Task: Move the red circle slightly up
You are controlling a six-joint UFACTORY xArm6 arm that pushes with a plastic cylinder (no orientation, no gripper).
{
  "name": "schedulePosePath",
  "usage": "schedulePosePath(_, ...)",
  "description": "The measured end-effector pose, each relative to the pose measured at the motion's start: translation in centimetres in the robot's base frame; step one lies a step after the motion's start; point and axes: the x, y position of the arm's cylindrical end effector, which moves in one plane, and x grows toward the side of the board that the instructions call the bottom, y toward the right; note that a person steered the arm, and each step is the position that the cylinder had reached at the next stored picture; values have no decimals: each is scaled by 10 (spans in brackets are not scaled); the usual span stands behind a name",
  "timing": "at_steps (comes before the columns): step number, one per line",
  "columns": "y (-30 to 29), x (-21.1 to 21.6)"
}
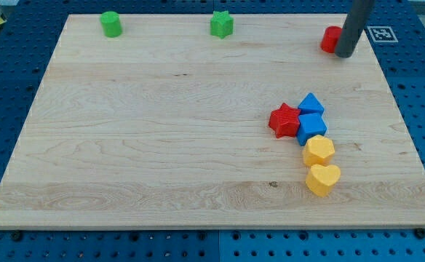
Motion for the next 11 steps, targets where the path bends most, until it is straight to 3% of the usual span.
schedulePosePath(2,-2,-20)
schedulePosePath(4,-9,-8)
schedulePosePath(6,-58,-15)
schedulePosePath(11,-18,-32)
